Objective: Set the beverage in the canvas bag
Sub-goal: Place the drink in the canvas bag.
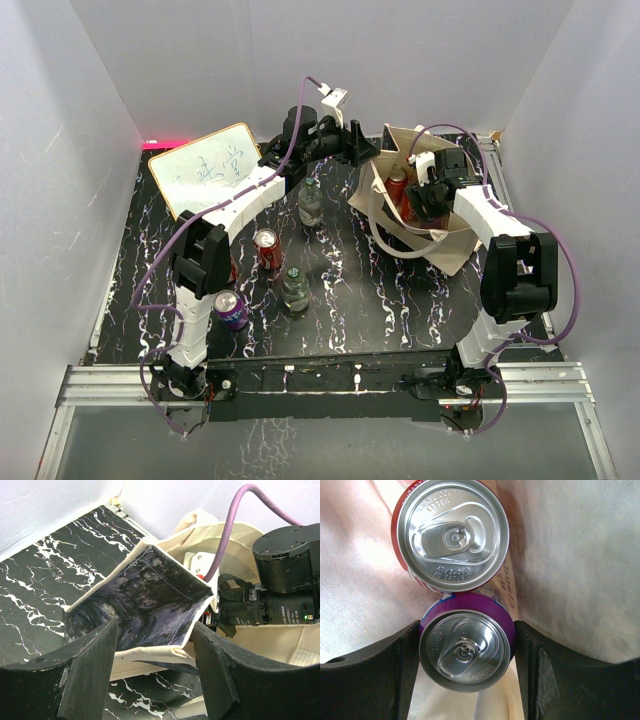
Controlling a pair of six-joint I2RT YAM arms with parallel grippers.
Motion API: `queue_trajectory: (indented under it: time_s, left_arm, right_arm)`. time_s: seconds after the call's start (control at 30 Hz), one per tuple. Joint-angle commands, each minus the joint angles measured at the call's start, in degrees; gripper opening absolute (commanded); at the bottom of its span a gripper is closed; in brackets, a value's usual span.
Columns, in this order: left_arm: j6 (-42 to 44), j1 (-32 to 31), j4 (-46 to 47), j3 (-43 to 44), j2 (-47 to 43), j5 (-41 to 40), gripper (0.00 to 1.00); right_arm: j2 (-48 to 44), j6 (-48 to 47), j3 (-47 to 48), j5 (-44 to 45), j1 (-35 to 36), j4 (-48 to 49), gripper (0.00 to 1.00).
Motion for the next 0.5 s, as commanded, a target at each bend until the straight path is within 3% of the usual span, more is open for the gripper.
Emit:
queue_trajectory:
  time_s: [0.0, 0.17, 0.47]
  left_arm:
    - [0.7, 0.2, -0.5, -0.5, -0.9, 0.1, 0.59]
    - [0.4, 0.2, -0.2, -0.5, -0.9, 0.1, 0.59]
    - [0.2, 0.2, 0.0, -0.5, -1.0, 0.2, 0.59]
  right_arm:
    - [-0.8, -1.6, 1.9, 3.7, -1.1, 5.9, 0.66]
    - [-1.2, -1.6, 2.5, 3.5, -1.1, 5.2, 0.76]
    - [-2.7, -1.4, 3.0, 2.8, -1.1, 4.8, 0.8]
